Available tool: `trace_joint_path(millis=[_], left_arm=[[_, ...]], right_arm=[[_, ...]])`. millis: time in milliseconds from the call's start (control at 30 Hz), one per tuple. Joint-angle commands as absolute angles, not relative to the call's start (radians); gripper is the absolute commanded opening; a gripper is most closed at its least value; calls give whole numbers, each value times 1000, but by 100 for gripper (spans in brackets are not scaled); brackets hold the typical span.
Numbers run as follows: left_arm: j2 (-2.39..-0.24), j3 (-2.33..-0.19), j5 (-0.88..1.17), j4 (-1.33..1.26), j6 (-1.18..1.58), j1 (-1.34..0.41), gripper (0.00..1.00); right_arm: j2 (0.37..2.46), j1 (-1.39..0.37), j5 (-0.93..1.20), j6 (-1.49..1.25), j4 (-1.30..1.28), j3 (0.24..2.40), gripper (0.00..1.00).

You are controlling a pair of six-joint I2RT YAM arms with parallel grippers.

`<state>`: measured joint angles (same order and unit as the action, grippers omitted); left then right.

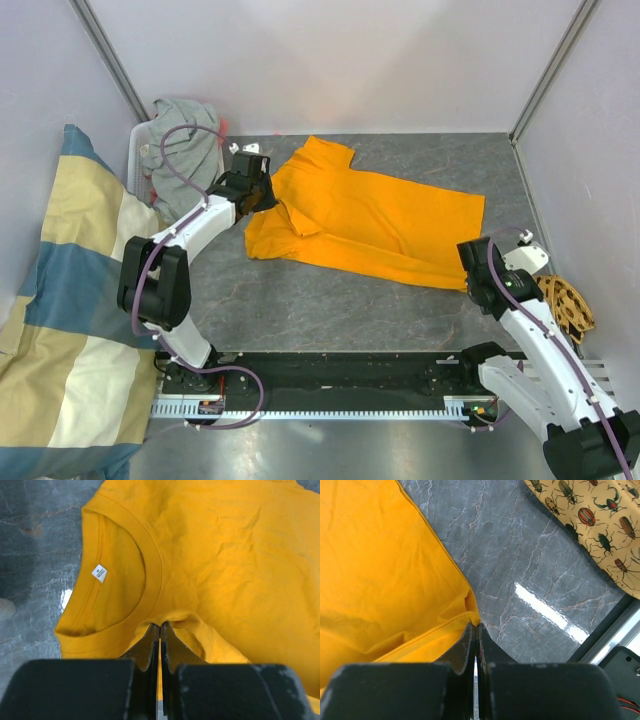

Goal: Fold and stack the t-shirts
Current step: Fold the tshirt

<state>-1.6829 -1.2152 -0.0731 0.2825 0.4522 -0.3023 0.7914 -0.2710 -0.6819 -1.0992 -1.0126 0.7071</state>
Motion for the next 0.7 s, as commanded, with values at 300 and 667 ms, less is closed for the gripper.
trace_joint_path(millis=[300,667], left_arm=[[-1766,-1393,-66,296,377,-295,2],[-1787,-1413,-57,310,364,-295,2]], right_arm=[[942,-270,-724,-1074,-844,669,0],[1020,-270,-730,-1060,-765,634,0]])
